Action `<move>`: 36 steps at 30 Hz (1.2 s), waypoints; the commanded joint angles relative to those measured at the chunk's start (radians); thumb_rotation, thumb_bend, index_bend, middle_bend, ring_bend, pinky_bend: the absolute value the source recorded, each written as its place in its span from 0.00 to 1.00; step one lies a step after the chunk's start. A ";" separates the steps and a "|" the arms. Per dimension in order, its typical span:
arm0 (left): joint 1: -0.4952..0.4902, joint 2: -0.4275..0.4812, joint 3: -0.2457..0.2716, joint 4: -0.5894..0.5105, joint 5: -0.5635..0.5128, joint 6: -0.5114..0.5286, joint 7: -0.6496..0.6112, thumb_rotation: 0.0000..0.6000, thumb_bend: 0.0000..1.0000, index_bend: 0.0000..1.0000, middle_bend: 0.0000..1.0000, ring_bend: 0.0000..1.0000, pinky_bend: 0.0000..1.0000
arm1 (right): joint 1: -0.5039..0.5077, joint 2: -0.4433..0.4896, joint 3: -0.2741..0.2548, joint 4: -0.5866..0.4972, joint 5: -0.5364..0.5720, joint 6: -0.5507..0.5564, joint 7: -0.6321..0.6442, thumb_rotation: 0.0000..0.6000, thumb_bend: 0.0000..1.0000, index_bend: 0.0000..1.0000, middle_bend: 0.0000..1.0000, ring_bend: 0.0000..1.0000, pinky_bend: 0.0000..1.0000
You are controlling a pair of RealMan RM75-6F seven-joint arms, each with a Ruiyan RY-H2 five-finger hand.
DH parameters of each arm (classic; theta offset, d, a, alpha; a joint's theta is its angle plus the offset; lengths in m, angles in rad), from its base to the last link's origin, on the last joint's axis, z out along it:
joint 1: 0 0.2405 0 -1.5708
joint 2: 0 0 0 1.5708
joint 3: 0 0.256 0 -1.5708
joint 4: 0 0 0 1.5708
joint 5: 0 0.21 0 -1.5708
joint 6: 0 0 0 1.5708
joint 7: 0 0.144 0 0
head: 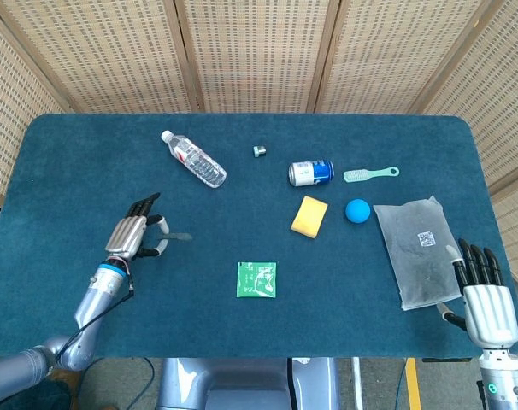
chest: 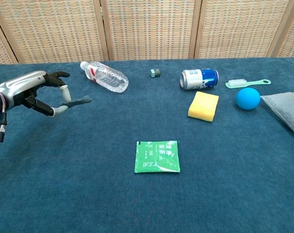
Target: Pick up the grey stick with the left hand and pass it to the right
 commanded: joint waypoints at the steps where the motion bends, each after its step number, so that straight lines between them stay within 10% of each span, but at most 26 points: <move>1: -0.004 -0.004 -0.014 -0.110 0.059 0.008 -0.164 1.00 0.45 0.79 0.00 0.00 0.00 | 0.039 0.018 0.030 0.023 -0.029 -0.002 0.085 1.00 0.00 0.04 0.00 0.00 0.00; 15: -0.130 -0.122 -0.107 -0.185 -0.006 -0.138 -0.394 1.00 0.45 0.79 0.00 0.00 0.00 | 0.212 0.168 0.052 -0.209 -0.099 -0.169 0.319 1.00 0.00 0.34 0.00 0.00 0.00; 36: -0.271 -0.253 -0.176 -0.131 -0.122 -0.171 -0.283 1.00 0.45 0.79 0.00 0.00 0.00 | 0.441 0.088 0.138 -0.382 0.099 -0.434 0.097 1.00 0.36 0.46 0.04 0.00 0.00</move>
